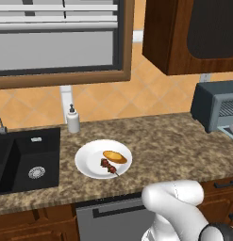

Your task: Pick up the kebab skewer and baguette bread, and place them inside the toaster oven. Close the toaster oven door and start by setting the timer.

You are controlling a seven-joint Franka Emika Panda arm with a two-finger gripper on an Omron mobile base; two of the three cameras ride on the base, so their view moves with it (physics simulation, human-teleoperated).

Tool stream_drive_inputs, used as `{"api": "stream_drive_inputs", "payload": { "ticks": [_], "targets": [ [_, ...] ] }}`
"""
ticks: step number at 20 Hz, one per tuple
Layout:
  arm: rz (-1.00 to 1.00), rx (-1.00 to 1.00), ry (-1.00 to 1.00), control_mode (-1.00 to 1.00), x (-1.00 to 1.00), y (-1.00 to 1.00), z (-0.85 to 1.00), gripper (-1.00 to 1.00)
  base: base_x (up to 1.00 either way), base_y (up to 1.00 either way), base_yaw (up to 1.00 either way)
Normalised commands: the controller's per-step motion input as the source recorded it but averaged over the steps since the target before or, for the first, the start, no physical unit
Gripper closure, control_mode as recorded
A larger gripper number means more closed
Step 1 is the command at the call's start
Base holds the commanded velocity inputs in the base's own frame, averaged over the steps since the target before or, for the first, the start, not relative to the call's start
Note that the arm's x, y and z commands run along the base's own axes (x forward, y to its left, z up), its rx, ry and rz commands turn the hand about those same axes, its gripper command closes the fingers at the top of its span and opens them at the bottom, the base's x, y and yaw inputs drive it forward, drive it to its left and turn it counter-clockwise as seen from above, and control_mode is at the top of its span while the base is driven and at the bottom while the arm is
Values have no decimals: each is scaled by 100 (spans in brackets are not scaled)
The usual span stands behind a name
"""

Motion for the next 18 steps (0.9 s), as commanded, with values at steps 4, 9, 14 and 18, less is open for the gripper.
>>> {"api": "stream_drive_inputs", "payload": {
  "ticks": [4, 9, 14, 18],
  "targets": [
    [-5, 0, 0, -100, 0, -99, 0, -100, 0, 0, 0],
    [-4, 0, 0, -100, 15, -88, 0, -100, 0, 0, 0],
    [0, 0, -5, -100, 43, -77, 0, -100, 0, 0, 0],
    [1, 3, -5, -100, 49, -65, 0, -100, 0, 0, 0]
  ]
}}
